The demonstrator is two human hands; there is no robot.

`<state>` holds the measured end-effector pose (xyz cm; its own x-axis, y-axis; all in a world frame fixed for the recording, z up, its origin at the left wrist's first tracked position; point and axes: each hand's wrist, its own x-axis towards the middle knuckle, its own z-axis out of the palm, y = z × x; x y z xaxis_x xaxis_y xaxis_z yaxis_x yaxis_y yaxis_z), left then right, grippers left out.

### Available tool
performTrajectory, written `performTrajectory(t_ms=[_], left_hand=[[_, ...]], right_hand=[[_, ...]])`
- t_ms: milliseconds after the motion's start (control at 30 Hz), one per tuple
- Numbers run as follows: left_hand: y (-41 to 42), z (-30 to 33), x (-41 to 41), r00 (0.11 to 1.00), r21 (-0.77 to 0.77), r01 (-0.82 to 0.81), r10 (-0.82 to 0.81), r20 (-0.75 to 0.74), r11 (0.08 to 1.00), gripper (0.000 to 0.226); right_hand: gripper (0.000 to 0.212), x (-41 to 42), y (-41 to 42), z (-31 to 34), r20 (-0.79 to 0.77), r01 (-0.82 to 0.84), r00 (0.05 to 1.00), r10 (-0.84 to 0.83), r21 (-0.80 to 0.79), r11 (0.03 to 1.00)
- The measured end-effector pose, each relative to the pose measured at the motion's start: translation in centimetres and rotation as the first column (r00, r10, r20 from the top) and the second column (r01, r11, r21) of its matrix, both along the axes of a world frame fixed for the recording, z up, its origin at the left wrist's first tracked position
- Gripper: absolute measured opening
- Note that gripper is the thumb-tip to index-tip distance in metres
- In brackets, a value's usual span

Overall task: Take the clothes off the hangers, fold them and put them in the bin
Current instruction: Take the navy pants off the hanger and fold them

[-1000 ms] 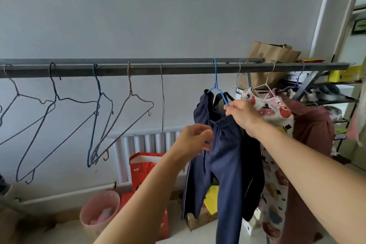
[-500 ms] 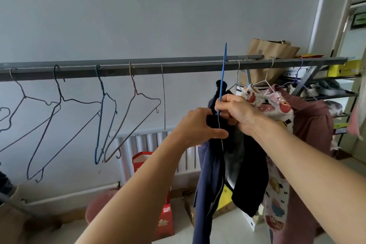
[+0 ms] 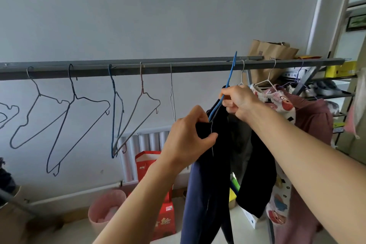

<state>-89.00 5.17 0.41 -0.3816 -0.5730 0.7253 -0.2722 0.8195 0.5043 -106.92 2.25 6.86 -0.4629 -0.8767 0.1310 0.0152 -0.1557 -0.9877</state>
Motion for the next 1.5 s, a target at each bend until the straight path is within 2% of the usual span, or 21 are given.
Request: performTrajectory(t_ms=[67,133,200,267,367,533,667,833,900,1000,1167,1233,1267,1300,1333,1367,1400,1433,1467,1500], left_hand=[[-0.1,-0.6,0.6,0.999,0.064,-0.039,0.037,0.031,0.997,0.038],[-0.5,-1.0,1.1,0.977,0.084,-0.095,0.077,0.199,0.992,0.029],[-0.9,-1.5,1.3,0.946,0.112,-0.095,0.055,0.321,0.989,0.03],[-1.3,-2.1,1.3,0.941,0.173,-0.083,0.02,0.339,0.981,0.033],[-1.8,-2.7,0.9,0.958,0.277,-0.068,-0.015,0.288,0.958,0.027],[-2.4,-3.7,0.0,0.978,0.419,-0.113,0.026,0.207,0.901,0.023],[-3.2,-4.5,0.3,0.994,0.53,-0.095,0.048,0.102,0.843,0.022],[-3.6,-4.9,1.7,0.999,0.642,-0.035,0.031,0.018,0.766,0.027],[-3.7,-4.5,2.3,0.999,0.679,-0.008,0.03,-0.021,0.734,0.018],[-3.6,-3.5,3.6,0.995,0.703,0.001,0.069,-0.071,0.711,0.025],[-3.3,-1.4,6.2,0.987,0.7,0.025,0.092,-0.13,0.714,0.022],[-3.1,-0.7,7.1,0.993,0.659,-0.041,0.102,-0.054,0.751,0.024],[-3.0,-0.4,7.4,0.994,0.626,-0.08,0.111,-0.01,0.776,0.028],[-3.0,-0.3,7.9,0.992,0.594,-0.112,0.12,0.027,0.797,0.032],[-3.0,-0.1,8.2,0.991,0.578,-0.133,0.126,0.053,0.805,0.037],[-3.0,-0.1,8.6,0.99,0.579,-0.144,0.125,0.072,0.803,0.038],[-3.0,0.1,9.0,0.989,0.582,-0.145,0.123,0.077,0.8,0.037],[-3.0,0.3,9.4,0.991,0.584,-0.133,0.11,0.074,0.801,0.032],[-2.9,0.6,9.7,0.995,0.583,-0.103,0.084,0.06,0.806,0.024],[-2.8,0.8,10.0,0.997,0.575,-0.077,0.055,0.056,0.814,0.018]], right_hand=[[0.025,0.4,0.1,0.5,0.055,0.014,0.998,-0.014,-0.001,1.0],[0.026,0.7,0.0,0.5,0.09,0.032,0.995,-0.033,0.012,0.999],[0.027,0.7,0.0,0.2,0.1,0.029,0.994,-0.034,0.047,0.998],[0.029,0.6,0.5,0.0,0.094,-0.014,0.996,0.005,0.094,0.996],[0.032,1.0,2.4,0.5,0.08,-0.133,0.989,0.122,0.145,0.98],[0.03,2.1,6.0,3.1,-0.019,-0.265,0.962,0.273,0.185,0.947],[0.022,1.9,5.8,4.6,-0.105,-0.226,0.965,0.239,0.123,0.966],[0.024,1.9,2.6,3.7,-0.227,-0.113,0.965,0.134,0.1,0.988],[0.026,1.9,1.0,2.7,-0.273,-0.07,0.957,0.1,0.117,0.991],[0.029,1.5,-0.5,1.4,-0.316,-0.035,0.945,0.084,0.158,0.987],[0.03,0.5,-1.7,-1.1,-0.421,0.003,0.898,0.127,0.295,0.956],[0.028,0.5,-1.6,-1.9,-0.585,0.072,0.802,0.121,0.296,0.952],[0.026,0.5,-1.6,-2.2,-0.726,0.152,0.679,0.11,0.285,0.946],[0.022,0.6,-1.4,-2.4,-0.868,0.274,0.486,0.098,0.258,0.926],[0.019,1.1,-1.1,-2.6,-0.956,0.389,0.286,0.061,0.175,0.904],[0.016,2.2,-0.5,-2.8,-0.985,0.414,0.171,-0.025,0.049,0.909],[0.019,3.7,0.1,-3.0,-0.979,0.335,0.164,-0.118,-0.057,0.941],[0.025,5.4,0.9,-3.1,-0.953,0.167,0.275,-0.128,-0.084,0.982],[0.032,7.4,2.1,-3.1,-0.894,-0.048,0.449,-0.001,-0.025,0.999],[0.043,9.4,3.2,-3.0,-0.805,-0.233,0.552,0.217,0.101,0.967]])
